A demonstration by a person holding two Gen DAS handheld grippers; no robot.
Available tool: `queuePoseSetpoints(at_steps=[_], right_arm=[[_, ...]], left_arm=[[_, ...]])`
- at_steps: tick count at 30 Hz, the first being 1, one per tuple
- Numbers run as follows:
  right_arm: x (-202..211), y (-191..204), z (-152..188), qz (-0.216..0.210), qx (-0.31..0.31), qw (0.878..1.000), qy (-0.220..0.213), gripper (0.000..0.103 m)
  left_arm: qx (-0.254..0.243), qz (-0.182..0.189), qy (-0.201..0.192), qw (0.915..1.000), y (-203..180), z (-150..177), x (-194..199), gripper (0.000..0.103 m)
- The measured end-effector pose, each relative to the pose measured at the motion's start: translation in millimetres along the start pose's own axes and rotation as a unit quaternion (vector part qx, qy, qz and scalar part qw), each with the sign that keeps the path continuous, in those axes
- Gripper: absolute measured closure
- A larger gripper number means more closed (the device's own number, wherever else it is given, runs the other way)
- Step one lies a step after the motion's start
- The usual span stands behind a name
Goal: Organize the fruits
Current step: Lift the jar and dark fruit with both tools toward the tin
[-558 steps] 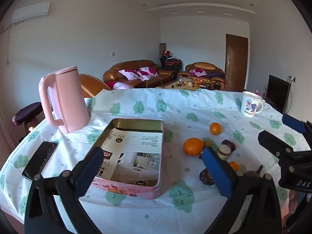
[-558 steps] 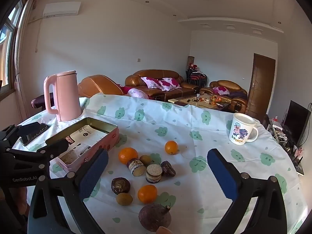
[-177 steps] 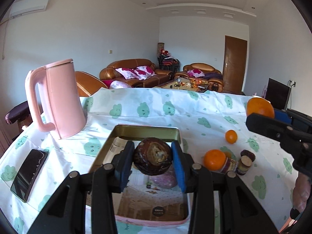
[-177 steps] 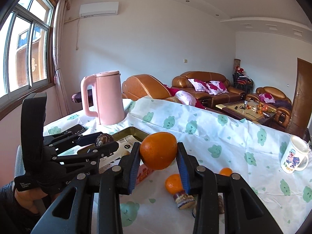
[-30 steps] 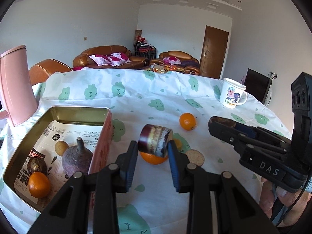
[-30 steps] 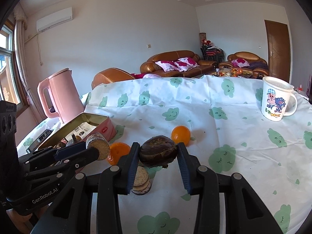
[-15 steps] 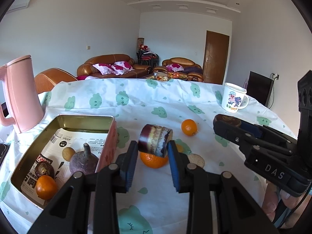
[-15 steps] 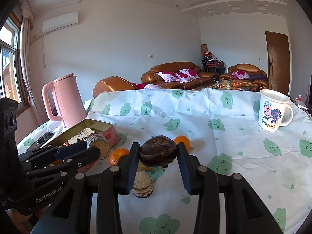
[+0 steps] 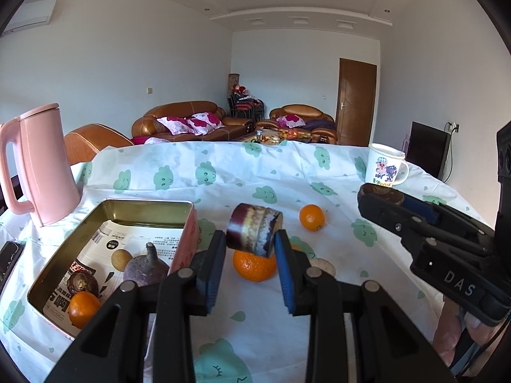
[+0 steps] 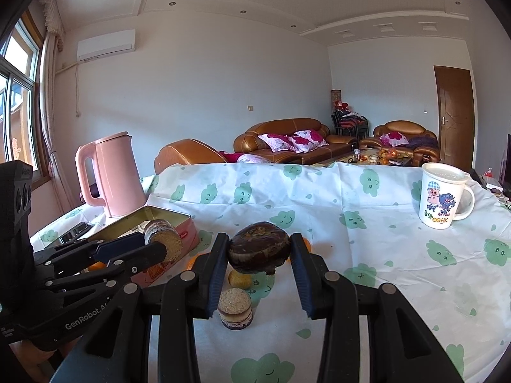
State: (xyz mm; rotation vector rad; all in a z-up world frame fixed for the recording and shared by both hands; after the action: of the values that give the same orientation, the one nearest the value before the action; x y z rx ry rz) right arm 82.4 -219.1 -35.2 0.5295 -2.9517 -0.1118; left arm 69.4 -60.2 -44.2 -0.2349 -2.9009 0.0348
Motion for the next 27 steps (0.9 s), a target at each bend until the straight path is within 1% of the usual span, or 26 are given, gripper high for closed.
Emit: queuePoseSetpoints(at_steps=[8, 19, 24, 27], right_arm=[[8, 6, -2, 0.002, 0.019, 1.000, -0.023, 0.062], [12, 9, -2, 0.008, 0.028, 0.999, -0.029, 0.062], [4, 7, -2, -0.003, 0.014, 1.000, -0.010, 0.062], [-3, 12, -6, -0.008, 0.017, 1.000, -0.002, 0.062]], left_arm=[[-0.013, -0.012, -0.024, 0.9996, -4, -2, 9, 0.070], [-0.010, -0.017, -0.029, 0.9994, 0, -3, 9, 0.070], [-0.009, -0.031, -0.022, 0.9993, 6, -3, 7, 0.070], [-0.007, -0.035, -0.017, 0.9992, 15, -4, 5, 0.070]])
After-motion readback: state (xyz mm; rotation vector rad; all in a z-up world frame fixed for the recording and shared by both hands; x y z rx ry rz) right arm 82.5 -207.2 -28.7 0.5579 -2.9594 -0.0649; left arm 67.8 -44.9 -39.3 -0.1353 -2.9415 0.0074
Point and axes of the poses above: each gripper's, at about its wrist camera, not at the fingertips, and x roughly against the way its jaws point, y to its left, z to its underside, the point moved 1 cm from there along -x, roughly the way its jaws point, and after that the axes turned 13 degrees about -y, right-handed, at the moved point
